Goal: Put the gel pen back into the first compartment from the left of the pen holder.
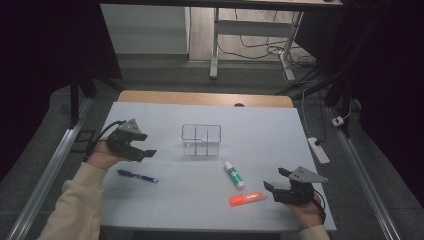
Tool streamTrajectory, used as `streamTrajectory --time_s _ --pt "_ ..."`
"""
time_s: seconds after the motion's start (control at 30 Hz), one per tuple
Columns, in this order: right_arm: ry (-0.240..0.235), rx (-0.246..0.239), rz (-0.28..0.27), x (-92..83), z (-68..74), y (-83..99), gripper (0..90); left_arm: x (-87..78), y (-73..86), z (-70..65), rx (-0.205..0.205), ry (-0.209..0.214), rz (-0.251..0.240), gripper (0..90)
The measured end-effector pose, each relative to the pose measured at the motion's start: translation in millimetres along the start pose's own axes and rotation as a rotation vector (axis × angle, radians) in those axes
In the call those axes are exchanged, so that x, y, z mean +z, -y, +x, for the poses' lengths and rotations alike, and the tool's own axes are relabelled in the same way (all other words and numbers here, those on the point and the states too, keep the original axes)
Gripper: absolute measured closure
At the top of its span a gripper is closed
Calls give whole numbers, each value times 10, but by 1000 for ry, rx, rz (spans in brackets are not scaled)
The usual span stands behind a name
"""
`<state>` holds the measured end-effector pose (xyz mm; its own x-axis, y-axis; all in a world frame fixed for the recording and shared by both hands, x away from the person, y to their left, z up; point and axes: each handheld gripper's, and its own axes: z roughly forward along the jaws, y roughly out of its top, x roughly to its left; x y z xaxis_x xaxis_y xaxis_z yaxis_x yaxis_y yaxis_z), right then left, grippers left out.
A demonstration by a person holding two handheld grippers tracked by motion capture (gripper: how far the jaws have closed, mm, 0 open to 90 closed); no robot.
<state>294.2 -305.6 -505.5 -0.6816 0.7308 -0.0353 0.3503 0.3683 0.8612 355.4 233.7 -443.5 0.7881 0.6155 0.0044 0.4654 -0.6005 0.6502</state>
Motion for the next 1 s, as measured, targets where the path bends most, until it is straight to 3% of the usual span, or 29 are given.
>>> streamTrajectory --time_s 0.3,0.63,1.0 --pt "-2 4 -12 -15 10 -2 219 7 43 -21 22 1 37 276" --pt "-9 1 -14 -15 11 -6 219 -63 216 48 70 -13 147 284" --pt "-11 1 -15 -17 13 -7 219 -69 413 63 145 35 226 305"
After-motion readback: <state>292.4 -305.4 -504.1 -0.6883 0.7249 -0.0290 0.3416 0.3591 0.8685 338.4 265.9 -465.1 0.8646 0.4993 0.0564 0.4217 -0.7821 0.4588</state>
